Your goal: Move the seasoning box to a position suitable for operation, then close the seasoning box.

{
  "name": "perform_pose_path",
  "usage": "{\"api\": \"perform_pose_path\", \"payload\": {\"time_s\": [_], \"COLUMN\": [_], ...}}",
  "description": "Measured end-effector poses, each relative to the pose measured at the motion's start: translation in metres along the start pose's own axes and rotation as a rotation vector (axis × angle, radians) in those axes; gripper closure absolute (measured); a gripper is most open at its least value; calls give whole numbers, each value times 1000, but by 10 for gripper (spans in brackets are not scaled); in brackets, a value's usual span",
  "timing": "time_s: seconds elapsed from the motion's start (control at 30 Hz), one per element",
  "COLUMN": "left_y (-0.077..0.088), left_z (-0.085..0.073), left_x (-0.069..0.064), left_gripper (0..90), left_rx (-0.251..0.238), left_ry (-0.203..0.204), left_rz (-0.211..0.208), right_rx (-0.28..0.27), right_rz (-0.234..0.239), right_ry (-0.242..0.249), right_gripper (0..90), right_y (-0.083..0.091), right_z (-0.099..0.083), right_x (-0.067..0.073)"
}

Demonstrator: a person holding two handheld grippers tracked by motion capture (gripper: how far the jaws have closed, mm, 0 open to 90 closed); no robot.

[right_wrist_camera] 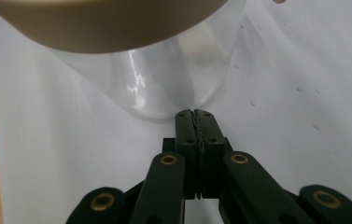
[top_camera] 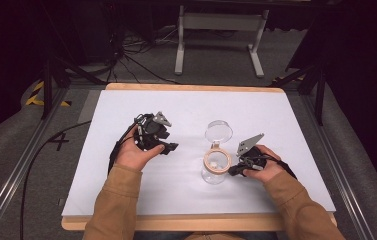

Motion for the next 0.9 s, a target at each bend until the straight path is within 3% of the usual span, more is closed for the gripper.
{"api": "perform_pose_path", "payload": {"time_s": [0.3,0.33,0.4,0.47,0.5,0.53,0.63,0.67,0.9], "left_y": [-3,-4,-6,-6,-6,-6,-6,-8,-21], "left_z": [5,6,10,12,13,15,21,24,43], "left_x": [-5,-6,-9,-10,-10,-11,-12,-13,-12], "left_gripper": [502,519,583,604,702,702,833,875,896], "left_rx": [-12,6,-13,-26,-28,-40,-67,-83,-135], "left_ry": [-25,-22,-13,-12,-13,-14,-1,7,56], "left_rz": [-8,-34,-61,-66,-68,-71,-59,-64,-94], "right_rx": [-23,-30,-65,-76,-96,-96,-138,-175,-252], "right_rz": [7,4,-14,-20,-33,-33,-47,-40,-40], "right_ry": [-7,-11,-20,-25,-31,-31,-36,-34,-14], "right_gripper": [897,897,899,898,899,899,899,900,900], "right_y": [3,6,19,24,33,33,48,56,72], "right_z": [2,2,3,2,2,2,4,7,18], "right_x": [1,1,1,1,2,2,7,11,29]}}
Point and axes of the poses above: each handheld gripper's, and its own axes: y roughly backward along the jaws, z roughly out of its top, x roughly to its left, the point moved 6 cm from there along -y, roughly forward along the jaws, and after that the axes turned 9 degrees about z, right-handed, at the moved point
